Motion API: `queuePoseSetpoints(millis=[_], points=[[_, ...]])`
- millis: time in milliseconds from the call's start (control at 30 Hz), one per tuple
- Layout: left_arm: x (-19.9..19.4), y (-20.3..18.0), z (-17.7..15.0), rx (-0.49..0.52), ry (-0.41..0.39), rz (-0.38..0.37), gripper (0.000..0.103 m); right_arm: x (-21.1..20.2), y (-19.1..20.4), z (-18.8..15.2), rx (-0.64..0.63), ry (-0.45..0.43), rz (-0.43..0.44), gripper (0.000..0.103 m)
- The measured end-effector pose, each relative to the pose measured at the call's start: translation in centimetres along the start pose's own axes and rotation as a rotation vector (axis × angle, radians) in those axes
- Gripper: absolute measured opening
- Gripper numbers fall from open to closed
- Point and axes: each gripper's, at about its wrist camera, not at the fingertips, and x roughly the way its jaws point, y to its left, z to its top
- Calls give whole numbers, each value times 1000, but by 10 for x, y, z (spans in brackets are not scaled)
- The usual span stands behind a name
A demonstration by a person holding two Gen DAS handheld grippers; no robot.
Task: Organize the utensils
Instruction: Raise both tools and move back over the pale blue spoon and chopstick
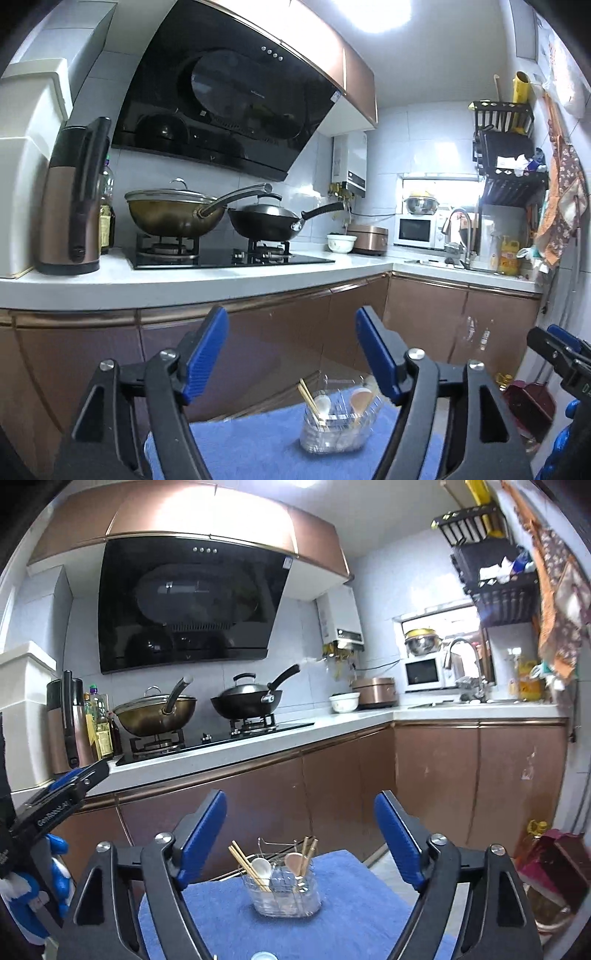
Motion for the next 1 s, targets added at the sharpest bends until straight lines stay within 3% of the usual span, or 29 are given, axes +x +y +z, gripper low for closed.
queuePoseSetpoints(millis=[300,400,567,1000], points=[[-83,6,5,7,-59,-36,70,-79,16,6,-49,-107,-1,103],[-100,8,3,11,-61,-36,70,-104,25,2,-96,-159,-17,103],[-123,9,-3,38,-47,-28,70,-122,32,-4,-124,-152,-9,103],[-149,21,-16,47,5,-5,72,-152,34,-23,-65,-179,61,103]])
